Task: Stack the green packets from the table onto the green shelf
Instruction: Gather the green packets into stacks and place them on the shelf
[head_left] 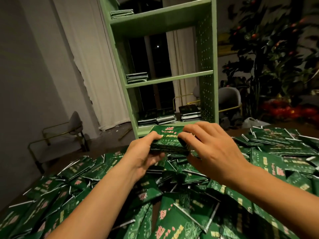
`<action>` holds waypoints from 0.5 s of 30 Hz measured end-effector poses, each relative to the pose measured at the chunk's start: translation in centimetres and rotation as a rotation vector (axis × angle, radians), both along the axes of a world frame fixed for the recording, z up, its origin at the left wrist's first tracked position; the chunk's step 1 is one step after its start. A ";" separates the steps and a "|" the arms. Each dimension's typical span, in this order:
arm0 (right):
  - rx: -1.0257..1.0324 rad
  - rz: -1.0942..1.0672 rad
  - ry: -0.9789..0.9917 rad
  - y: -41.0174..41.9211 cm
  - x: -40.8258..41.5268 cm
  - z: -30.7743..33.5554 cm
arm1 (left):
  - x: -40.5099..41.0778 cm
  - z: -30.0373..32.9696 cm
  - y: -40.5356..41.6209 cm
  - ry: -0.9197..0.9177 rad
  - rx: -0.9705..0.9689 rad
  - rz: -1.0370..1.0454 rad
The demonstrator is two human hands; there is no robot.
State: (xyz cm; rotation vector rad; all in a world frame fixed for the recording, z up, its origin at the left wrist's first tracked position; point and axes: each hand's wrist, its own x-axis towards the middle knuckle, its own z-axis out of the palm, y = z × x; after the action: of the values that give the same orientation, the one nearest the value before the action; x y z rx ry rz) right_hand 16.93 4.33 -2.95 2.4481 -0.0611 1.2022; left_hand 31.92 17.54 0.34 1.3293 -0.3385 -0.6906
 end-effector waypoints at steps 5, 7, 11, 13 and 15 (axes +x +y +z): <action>0.077 -0.074 0.025 -0.1 3.6 0.5 | 1.5 0.1 -1.0 -0.034 -0.014 0.085; 0.119 -0.087 0.026 -0.7 5.0 0.9 | 2.0 0.3 -1.1 -0.018 -0.112 0.098; 0.180 -0.075 0.052 -2.6 8.1 1.2 | 3.9 -0.4 -0.7 0.026 -0.050 0.150; 0.212 -0.053 0.071 -3.4 9.5 1.1 | 4.6 -1.2 -0.9 0.010 0.104 0.143; 0.255 -0.036 0.099 -4.0 10.7 0.9 | 4.9 -1.9 -1.2 -0.099 0.250 0.096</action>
State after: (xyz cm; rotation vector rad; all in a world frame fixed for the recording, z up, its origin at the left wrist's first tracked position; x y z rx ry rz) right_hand 27.59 0.36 -2.03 2.7091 -0.2426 1.1151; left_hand 36.86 16.33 -1.61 1.6110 -0.2722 -0.6019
